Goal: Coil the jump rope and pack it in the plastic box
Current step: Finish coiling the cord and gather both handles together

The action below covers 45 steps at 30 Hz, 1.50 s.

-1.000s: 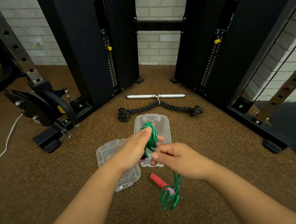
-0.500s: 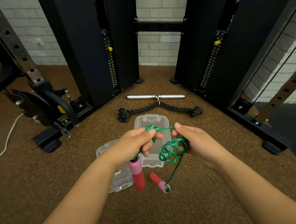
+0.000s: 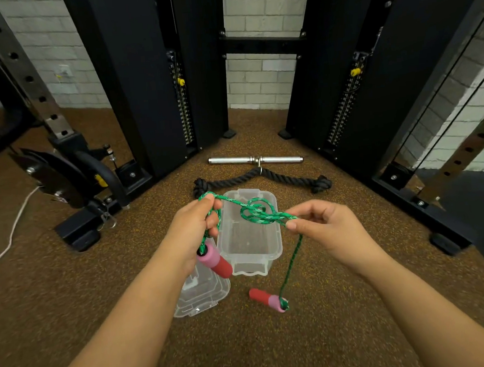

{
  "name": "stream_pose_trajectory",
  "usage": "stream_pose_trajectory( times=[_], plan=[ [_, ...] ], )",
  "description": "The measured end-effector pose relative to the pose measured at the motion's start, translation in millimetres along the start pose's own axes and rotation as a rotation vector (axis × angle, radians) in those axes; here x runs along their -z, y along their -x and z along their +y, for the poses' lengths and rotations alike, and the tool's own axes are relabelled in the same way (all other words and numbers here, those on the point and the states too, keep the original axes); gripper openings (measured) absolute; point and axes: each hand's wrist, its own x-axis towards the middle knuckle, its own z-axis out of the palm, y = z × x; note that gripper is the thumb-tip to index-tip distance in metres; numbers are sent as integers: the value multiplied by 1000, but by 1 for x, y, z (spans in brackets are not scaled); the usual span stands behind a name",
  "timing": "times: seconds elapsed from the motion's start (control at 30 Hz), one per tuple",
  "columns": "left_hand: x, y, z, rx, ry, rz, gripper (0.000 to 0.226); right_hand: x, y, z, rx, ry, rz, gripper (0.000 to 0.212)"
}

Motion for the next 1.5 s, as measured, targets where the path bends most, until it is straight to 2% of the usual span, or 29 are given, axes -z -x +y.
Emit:
stream_pose_trajectory(
  times=[0.07, 0.17, 0.27, 0.37, 0.53, 0.67, 0.7, 0.73, 0.8, 0.87, 0.9, 0.97, 1.03, 1.17, 1.27, 1.37, 1.43, 1.5],
  plan=[
    [2, -2, -1, 32, 10, 51, 30, 3, 0, -2, 4, -142, 22, 15],
    [1, -1, 0, 58, 17, 67, 30, 2, -2, 2, -26, -494, 51, 22],
    [-3, 1, 1, 63, 31, 49, 30, -3, -7, 6, -74, -742, 207, 5],
    [-5, 3, 3, 68, 43, 39, 29, -3, -12, 12, -220, -885, 380, 9],
    [-7, 4, 3, 62, 57, 40, 28, -5, -14, 20, -487, -1039, 422, 19],
    [-10, 5, 3, 73, 105, 30, 28, 0, -13, 18, -523, -1221, 491, 28],
    [-11, 5, 3, 70, 100, 22, 29, 2, -13, 19, -519, -1176, 488, 29],
    [-11, 6, 2, 63, 72, 5, 29, 4, -12, 19, -519, -1032, 448, 27],
    [-12, 8, 3, 41, -25, -61, 29, 6, -11, 23, -538, -494, 318, 30],
    [-14, 11, 3, 28, -95, -136, 30, 3, -8, 27, -531, -33, 231, 55],
    [-15, 12, 4, 27, -121, -168, 30, -1, -6, 25, -469, 94, 194, 60],
    [-19, 15, 6, 24, -155, -236, 32, -13, -2, 16, -248, 223, 90, 50],
    [-22, 18, 8, 33, -167, -297, 34, -26, 1, 11, -51, 225, -49, 41],
    [-22, 24, 10, 51, -172, -377, 37, -46, 4, 6, 35, 46, -244, 39],
    [-17, 24, 11, 72, -140, -379, 39, -43, 3, 8, 43, 35, -241, 18],
    [-14, 23, 13, 94, -81, -385, 41, -35, 2, 7, 4, 8, -223, 21],
    [-16, 23, 13, 99, -61, -405, 42, -34, 2, 6, -32, -121, -218, 21],
    [-19, 24, 14, 109, -19, -414, 42, -37, 1, 7, -44, -143, -158, 19]
  ],
)
